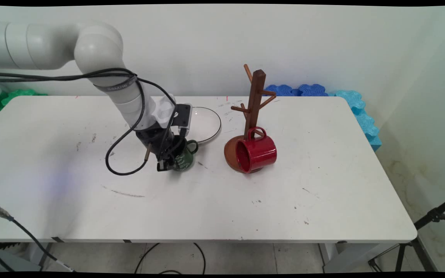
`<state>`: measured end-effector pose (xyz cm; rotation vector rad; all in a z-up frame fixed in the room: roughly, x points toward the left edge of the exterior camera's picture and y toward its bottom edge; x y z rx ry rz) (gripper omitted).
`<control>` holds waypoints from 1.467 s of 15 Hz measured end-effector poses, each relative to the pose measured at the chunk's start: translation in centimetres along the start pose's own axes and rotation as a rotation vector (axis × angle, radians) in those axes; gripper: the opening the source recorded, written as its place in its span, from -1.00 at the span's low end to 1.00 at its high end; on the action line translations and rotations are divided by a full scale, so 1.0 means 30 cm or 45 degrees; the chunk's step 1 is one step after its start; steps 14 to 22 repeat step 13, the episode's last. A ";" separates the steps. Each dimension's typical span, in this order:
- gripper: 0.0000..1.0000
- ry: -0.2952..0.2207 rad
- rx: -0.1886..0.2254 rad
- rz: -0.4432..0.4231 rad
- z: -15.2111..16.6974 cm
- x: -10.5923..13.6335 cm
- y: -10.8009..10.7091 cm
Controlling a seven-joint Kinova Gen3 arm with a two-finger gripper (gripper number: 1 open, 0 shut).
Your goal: Place the picked object on the table
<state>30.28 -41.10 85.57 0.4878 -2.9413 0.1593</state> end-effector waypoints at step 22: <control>1.00 0.029 -0.024 -0.026 0.005 0.020 0.006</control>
